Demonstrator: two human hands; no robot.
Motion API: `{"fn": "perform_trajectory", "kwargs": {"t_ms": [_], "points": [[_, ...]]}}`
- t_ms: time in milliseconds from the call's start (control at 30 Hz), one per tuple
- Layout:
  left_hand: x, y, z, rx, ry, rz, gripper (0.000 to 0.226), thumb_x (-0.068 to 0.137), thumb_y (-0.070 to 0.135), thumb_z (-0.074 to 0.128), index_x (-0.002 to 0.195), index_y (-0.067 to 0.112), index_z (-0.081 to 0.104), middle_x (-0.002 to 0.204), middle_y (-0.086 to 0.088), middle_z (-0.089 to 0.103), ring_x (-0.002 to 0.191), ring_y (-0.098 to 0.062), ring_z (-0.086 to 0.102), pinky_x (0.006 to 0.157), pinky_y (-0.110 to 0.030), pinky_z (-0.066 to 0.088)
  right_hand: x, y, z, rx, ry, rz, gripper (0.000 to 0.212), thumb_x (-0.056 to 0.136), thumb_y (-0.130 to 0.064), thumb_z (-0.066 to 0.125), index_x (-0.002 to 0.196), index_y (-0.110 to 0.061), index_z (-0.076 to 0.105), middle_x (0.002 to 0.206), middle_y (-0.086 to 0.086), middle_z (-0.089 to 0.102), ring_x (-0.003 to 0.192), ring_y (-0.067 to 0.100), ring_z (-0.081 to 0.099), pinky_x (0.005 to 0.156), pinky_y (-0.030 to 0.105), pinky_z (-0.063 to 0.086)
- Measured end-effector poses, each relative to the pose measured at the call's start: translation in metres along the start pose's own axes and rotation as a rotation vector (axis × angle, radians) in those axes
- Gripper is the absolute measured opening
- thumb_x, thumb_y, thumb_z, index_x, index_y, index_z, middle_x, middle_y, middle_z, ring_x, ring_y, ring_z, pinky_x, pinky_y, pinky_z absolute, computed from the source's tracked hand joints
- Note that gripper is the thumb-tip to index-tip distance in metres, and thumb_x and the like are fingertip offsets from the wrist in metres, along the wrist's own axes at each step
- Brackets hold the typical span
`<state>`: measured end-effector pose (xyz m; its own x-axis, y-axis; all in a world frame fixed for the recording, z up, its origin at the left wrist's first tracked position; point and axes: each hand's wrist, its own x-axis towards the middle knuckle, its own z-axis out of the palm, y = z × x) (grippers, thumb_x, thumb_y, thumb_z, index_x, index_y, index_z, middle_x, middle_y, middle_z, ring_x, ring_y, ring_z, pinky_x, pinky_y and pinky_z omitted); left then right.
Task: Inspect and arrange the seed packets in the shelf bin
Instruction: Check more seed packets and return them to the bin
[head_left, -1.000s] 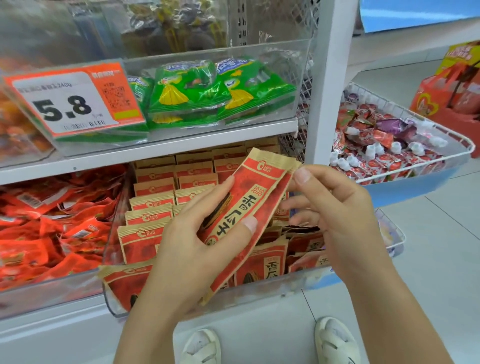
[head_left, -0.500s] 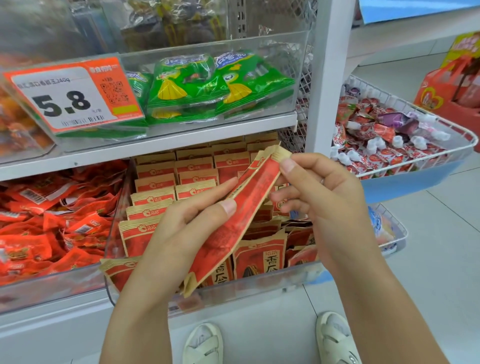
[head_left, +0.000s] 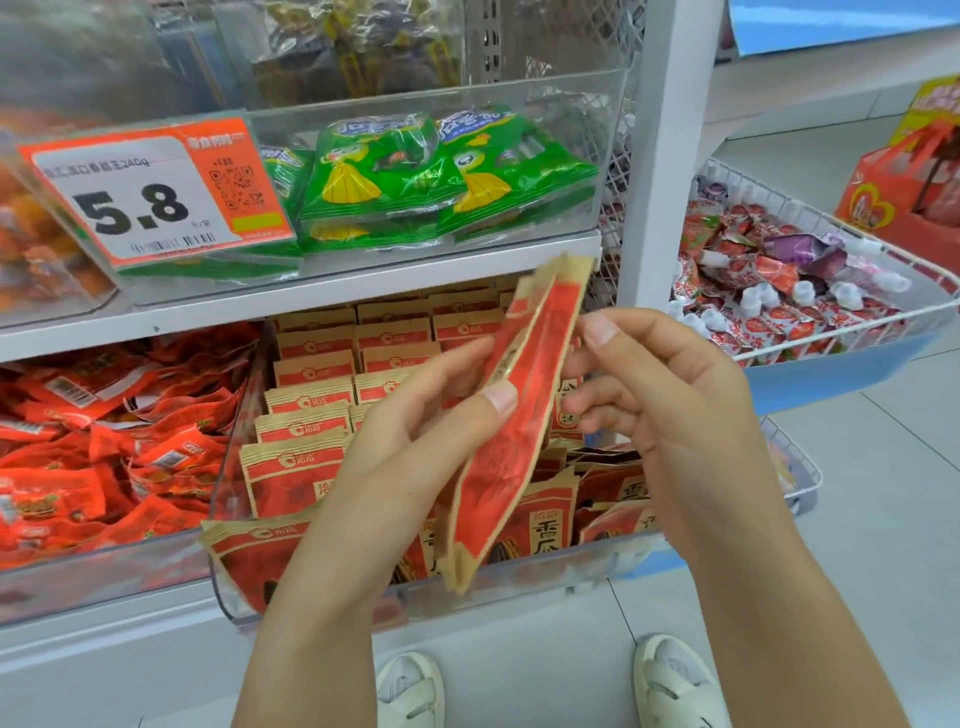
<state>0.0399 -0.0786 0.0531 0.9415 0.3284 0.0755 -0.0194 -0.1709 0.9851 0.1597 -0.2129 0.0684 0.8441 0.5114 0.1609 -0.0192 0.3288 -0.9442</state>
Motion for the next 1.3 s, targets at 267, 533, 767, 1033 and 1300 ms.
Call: {"fn": "perform_trajectory", "kwargs": {"t_ms": [267,533,767,1033,1300], "points": [[0.022,0.002,0.021,-0.285,0.392,0.162,0.069,0.068,0.048,0.069,0.134,0.033,0.054,0.128,-0.001,0.062,0.101,-0.015,0.067,0.083,-0.039,0.055,-0.014,0.024,-0.008,-0.225,-0.269,-0.014,0.018,0.063,-0.046,0.072,0.074,-0.032,0.073,0.121,-0.004,0.067,0.111,0.004,0.064,0.08,0.021,0.054],[0.031,-0.001,0.03,-0.475,0.397,0.12,0.078,0.067,0.052,0.067,0.137,0.024,0.051,0.134,-0.017,0.057,0.112,-0.027,0.061,0.079,-0.032,0.054,-0.006,0.029,-0.014,-0.031,-0.465,0.143,0.038,0.065,-0.032,0.074,0.088,-0.007,0.058,0.077,-0.016,0.069,0.072,0.0,0.065,0.066,0.015,0.049],[0.022,-0.004,0.024,-0.332,0.125,0.101,0.07,0.069,0.038,0.072,0.129,0.012,0.047,0.121,-0.003,0.068,0.112,-0.017,0.065,0.087,-0.026,0.053,-0.006,0.024,-0.02,0.003,-0.344,0.072,0.073,0.054,-0.057,0.086,0.096,-0.004,0.06,0.089,-0.008,0.071,0.08,0.006,0.066,0.07,0.018,0.052],[0.019,-0.004,0.025,-0.297,-0.006,0.091,0.052,0.077,0.025,0.07,0.109,-0.012,0.054,0.1,0.001,0.073,0.092,-0.01,0.069,0.08,-0.018,0.052,-0.002,0.022,-0.026,0.015,-0.349,0.037,0.052,0.068,-0.031,0.071,0.094,0.01,0.054,0.076,-0.017,0.068,0.071,0.0,0.064,0.066,0.013,0.049],[0.02,-0.005,0.022,-0.285,-0.037,0.109,0.048,0.081,0.027,0.064,0.116,-0.006,0.059,0.131,-0.002,0.063,0.117,-0.016,0.062,0.089,-0.02,0.05,-0.002,0.02,-0.03,-0.017,-0.31,0.083,0.061,0.057,-0.058,0.084,0.088,-0.009,0.065,0.104,-0.005,0.071,0.097,0.011,0.067,0.079,0.021,0.051]]}}
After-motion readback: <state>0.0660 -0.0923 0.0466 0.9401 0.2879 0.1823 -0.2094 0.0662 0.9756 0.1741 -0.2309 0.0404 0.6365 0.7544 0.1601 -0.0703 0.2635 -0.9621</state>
